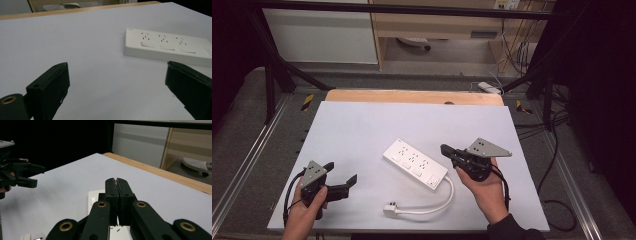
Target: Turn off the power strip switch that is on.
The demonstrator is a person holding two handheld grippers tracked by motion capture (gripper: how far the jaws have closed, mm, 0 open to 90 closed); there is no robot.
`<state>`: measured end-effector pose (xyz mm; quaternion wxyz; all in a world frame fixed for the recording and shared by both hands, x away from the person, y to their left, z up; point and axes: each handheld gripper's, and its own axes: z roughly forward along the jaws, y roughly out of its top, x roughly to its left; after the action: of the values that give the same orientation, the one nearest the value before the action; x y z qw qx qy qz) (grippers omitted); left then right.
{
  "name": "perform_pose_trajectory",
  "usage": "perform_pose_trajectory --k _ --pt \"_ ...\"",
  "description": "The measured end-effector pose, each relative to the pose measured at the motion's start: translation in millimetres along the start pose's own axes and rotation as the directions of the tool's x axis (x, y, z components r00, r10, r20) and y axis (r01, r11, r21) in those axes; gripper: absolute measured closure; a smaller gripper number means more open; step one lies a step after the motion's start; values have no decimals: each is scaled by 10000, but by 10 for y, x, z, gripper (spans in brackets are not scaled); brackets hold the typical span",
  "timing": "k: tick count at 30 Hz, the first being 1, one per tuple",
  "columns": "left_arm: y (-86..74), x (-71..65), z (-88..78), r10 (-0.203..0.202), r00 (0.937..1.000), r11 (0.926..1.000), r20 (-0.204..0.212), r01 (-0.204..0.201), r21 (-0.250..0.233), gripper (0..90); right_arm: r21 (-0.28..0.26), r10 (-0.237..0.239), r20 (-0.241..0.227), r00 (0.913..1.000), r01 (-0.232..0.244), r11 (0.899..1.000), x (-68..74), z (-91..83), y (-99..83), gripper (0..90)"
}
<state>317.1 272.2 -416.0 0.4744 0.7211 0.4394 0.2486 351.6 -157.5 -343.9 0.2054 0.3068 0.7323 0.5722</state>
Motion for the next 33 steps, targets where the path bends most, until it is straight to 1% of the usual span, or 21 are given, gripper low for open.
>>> perform_pose_trajectory --k 7,21,33 --pt "0 -2 2 -3 10000 10000 26 3 21 56 137 -138 -182 9997 141 9998 61 77 26 900" --pt "0 -2 0 25 10000 10000 14 -25 21 57 241 -216 -496 9985 228 9995 153 228 42 900" --pt "1 2 -2 16 10000 10000 30 -16 9 57 607 -265 -841 9961 317 9977 262 414 25 900"
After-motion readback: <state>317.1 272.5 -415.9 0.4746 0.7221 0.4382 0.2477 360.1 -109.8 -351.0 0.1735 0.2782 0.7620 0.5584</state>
